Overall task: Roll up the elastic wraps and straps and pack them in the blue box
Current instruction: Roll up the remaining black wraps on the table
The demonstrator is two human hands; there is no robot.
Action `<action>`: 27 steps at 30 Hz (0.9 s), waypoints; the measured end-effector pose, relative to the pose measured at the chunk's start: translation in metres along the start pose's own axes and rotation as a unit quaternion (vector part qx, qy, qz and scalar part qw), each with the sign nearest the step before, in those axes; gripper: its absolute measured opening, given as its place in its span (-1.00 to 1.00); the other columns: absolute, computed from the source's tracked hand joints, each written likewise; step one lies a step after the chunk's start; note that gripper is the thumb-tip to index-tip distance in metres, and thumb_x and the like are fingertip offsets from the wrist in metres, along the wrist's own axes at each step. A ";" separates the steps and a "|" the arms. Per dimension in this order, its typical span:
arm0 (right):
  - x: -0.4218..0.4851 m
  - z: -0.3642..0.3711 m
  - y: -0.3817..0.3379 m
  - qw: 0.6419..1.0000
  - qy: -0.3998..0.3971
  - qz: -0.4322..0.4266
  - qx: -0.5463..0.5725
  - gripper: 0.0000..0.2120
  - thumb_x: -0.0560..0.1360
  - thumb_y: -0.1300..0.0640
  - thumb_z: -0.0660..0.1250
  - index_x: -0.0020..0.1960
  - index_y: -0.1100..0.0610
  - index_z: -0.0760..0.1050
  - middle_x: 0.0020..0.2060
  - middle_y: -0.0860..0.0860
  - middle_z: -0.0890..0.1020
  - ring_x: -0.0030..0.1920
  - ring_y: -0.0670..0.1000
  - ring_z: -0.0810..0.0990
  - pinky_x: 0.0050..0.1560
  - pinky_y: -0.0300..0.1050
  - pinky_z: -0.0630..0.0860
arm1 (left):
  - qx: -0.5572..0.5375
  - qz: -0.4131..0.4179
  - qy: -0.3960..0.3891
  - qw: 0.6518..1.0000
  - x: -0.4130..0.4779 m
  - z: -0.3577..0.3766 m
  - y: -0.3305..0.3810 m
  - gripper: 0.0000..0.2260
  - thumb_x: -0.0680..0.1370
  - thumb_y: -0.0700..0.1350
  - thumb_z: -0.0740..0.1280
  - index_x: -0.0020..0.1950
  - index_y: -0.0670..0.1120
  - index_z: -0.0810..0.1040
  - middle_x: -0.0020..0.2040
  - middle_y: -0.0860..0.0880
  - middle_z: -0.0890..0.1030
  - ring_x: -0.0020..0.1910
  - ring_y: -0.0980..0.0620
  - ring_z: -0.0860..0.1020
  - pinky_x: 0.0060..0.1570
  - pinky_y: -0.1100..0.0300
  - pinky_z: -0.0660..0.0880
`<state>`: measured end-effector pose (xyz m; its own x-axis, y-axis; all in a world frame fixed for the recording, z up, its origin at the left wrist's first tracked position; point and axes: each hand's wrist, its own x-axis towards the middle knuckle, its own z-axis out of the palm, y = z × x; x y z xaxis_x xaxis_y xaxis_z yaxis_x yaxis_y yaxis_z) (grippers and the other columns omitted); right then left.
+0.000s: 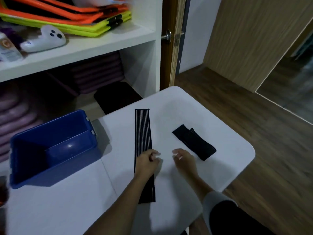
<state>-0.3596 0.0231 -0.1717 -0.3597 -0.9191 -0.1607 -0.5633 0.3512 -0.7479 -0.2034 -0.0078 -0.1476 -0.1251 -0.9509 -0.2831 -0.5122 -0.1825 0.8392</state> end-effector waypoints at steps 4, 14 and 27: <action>0.061 -0.037 0.008 0.999 0.042 0.018 0.021 -0.75 0.51 0.20 0.27 0.18 0.12 0.51 0.01 0.09 0.52 -0.07 0.03 0.50 -0.03 -0.16 0.40 | -0.065 -0.076 -0.008 0.995 0.046 0.035 0.030 -0.73 0.46 -0.15 0.42 0.15 -0.08 0.56 -0.18 -0.03 0.57 -0.18 0.03 0.53 0.04 0.14 0.54; 0.183 -0.053 0.033 0.983 -0.103 -0.069 -0.135 -0.43 0.48 0.17 0.35 0.45 0.11 0.25 0.29 0.12 0.47 0.28 0.16 0.39 0.27 -0.04 0.33 | -0.001 -0.168 0.002 0.986 0.129 0.105 0.052 -0.49 0.42 0.02 0.44 0.32 -0.09 0.44 0.13 -0.16 0.56 0.05 -0.13 0.59 0.14 0.09 0.50; 0.188 -0.054 0.042 0.987 -0.136 -0.059 -0.069 -0.72 0.34 0.25 0.47 0.01 0.08 0.51 0.06 0.03 0.45 -0.01 -0.03 0.47 -0.07 -0.29 0.33 | 0.019 -0.156 0.076 0.985 0.132 0.118 0.059 -0.85 0.40 -0.27 0.41 -0.19 -0.04 0.51 -0.06 -0.01 0.53 -0.22 0.07 0.51 -0.34 0.35 0.37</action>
<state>-0.4917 -0.1255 -0.1987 -0.0834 -0.9624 -0.2585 -0.6916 0.2427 -0.6803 -0.3507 -0.1151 -0.1900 0.1698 -0.8771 -0.4493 -0.5378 -0.4646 0.7035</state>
